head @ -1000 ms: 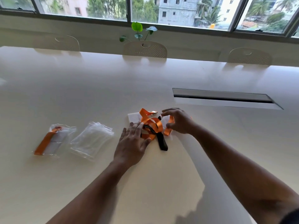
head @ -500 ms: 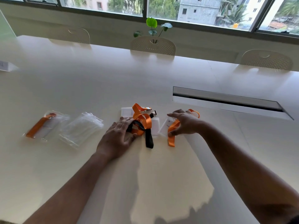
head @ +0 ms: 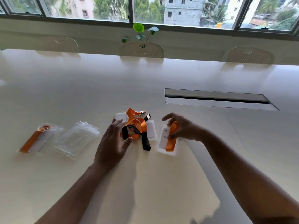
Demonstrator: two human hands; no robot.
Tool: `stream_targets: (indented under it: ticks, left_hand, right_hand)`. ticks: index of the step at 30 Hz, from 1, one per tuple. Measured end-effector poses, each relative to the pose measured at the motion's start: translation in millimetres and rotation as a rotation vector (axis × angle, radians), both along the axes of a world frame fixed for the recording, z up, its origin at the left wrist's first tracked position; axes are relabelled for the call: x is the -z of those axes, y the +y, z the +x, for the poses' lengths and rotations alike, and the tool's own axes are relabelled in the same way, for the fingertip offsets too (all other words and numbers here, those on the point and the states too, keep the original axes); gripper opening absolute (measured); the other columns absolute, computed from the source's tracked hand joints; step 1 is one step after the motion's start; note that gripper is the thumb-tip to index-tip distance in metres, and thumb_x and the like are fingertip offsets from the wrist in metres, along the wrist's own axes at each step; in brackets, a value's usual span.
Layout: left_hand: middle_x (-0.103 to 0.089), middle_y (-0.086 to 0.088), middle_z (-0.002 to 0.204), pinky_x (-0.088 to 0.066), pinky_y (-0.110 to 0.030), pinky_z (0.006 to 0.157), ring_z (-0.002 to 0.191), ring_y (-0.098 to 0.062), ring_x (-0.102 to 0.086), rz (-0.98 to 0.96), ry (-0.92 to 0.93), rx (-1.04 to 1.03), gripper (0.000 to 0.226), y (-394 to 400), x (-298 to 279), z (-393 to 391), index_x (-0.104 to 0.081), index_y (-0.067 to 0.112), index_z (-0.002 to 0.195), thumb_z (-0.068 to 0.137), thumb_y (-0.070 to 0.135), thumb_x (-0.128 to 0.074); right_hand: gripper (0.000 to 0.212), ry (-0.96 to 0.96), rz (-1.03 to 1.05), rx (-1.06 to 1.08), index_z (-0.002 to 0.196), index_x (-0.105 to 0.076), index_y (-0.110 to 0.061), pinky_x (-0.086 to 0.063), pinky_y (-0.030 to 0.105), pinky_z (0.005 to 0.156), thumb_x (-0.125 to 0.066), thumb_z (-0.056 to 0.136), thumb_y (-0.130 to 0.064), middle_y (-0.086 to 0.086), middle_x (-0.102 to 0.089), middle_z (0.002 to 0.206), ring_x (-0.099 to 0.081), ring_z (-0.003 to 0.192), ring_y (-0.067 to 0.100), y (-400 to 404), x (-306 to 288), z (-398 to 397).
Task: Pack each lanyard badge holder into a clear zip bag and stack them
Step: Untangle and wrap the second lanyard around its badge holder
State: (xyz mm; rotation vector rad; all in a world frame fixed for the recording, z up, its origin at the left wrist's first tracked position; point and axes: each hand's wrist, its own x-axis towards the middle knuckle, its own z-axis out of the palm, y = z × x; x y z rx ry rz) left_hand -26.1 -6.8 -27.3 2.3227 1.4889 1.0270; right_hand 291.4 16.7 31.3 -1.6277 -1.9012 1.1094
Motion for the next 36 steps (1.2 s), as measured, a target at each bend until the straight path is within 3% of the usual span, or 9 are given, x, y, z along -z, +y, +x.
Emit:
stream_targets:
  ticks: [4,8,11,18,22,25,29,31,36]
  left_hand:
    - [-0.041,0.004,0.156,-0.031,-0.030,0.118,0.153,-0.013,-0.024,0.006,-0.145,0.154,0.052,-11,-14,19,-0.046,0.017,0.144,0.097,0.038,-0.058]
    - [-0.058,0.018,0.135,-0.051,-0.022,0.099,0.126,0.001,-0.056,-0.267,-0.349,0.349,0.046,-20,-44,52,-0.049,0.031,0.138,0.096,0.048,-0.061]
    - [-0.068,0.004,0.112,-0.062,-0.031,0.078,0.100,-0.010,-0.069,-0.419,-0.449,0.386,0.037,-15,-61,68,-0.053,0.033,0.125,0.092,0.041,-0.065]
    - [-0.072,-0.013,0.114,-0.061,-0.049,0.087,0.101,-0.033,-0.071,-0.536,-0.600,0.338,0.026,-8,-58,50,-0.062,0.017,0.125,0.100,0.013,-0.060]
    - [-0.078,-0.001,0.108,-0.061,-0.030,0.076,0.095,-0.022,-0.076,-0.565,-0.707,0.328,0.029,-1,-53,30,-0.060,0.018,0.128,0.102,0.005,-0.054]
    - [-0.074,-0.003,0.112,-0.061,-0.033,0.073,0.092,-0.024,-0.076,-0.590,-0.766,0.314,0.038,3,-54,19,-0.059,0.028,0.128,0.102,0.001,-0.052]
    - [-0.072,-0.008,0.119,-0.060,-0.056,0.084,0.101,-0.034,-0.074,-0.655,-0.760,0.346,0.043,0,-51,20,-0.053,0.028,0.135,0.103,0.000,-0.049]
    - [-0.070,-0.007,0.123,-0.061,-0.056,0.084,0.101,-0.031,-0.074,-0.664,-0.722,0.362,0.044,-2,-51,23,-0.053,0.032,0.134,0.103,0.001,-0.050]
    - [-0.062,0.007,0.128,-0.063,-0.048,0.079,0.097,-0.025,-0.075,-0.605,-0.646,0.412,0.045,-3,-52,27,-0.051,0.035,0.131,0.102,0.000,-0.052]
  right_hand:
    - [0.065,0.303,0.122,0.043,0.126,-0.060,-0.016,-0.061,0.036,0.085,-0.070,0.076,0.024,0.009,-0.061,0.104,-0.061,0.096,0.019,-17,-15,-7]
    - [0.056,0.439,0.266,0.058,0.116,-0.067,-0.013,-0.056,0.026,0.081,-0.060,0.079,0.029,0.006,-0.069,0.104,-0.066,0.093,0.009,-30,-36,-26]
    - [0.046,0.539,0.313,0.052,0.111,-0.068,-0.010,-0.058,0.031,0.087,-0.064,0.081,0.025,0.007,-0.072,0.107,-0.069,0.101,0.014,-37,-46,-44]
    - [0.031,0.593,0.274,0.211,0.115,-0.067,-0.001,-0.062,0.042,0.087,-0.052,0.095,0.018,0.013,-0.076,0.113,-0.074,0.103,0.025,-47,-44,-46]
    - [0.037,0.628,0.369,0.503,0.103,-0.071,-0.013,-0.063,0.039,0.076,-0.052,0.093,0.016,0.004,-0.079,0.093,-0.074,0.089,0.024,-51,-45,-16]
    - [0.039,0.509,0.513,0.769,0.106,-0.072,-0.017,-0.062,0.039,0.081,-0.054,0.088,0.013,-0.001,-0.075,0.102,-0.068,0.100,0.022,-52,-46,13]
    - [0.037,-0.245,0.479,0.870,0.122,-0.067,-0.021,-0.042,0.038,0.098,-0.065,0.087,-0.011,0.009,-0.062,0.133,-0.056,0.123,0.033,-56,-33,38]
    - [0.030,-0.383,0.445,0.833,0.117,-0.070,-0.019,-0.043,0.038,0.098,-0.070,0.087,-0.018,0.012,-0.064,0.132,-0.056,0.122,0.039,-58,-24,28]
    - [0.016,-0.084,0.439,0.521,0.107,-0.073,-0.026,-0.056,0.040,0.095,-0.074,0.091,-0.024,-0.006,-0.076,0.111,-0.071,0.105,0.012,-62,-17,-34]
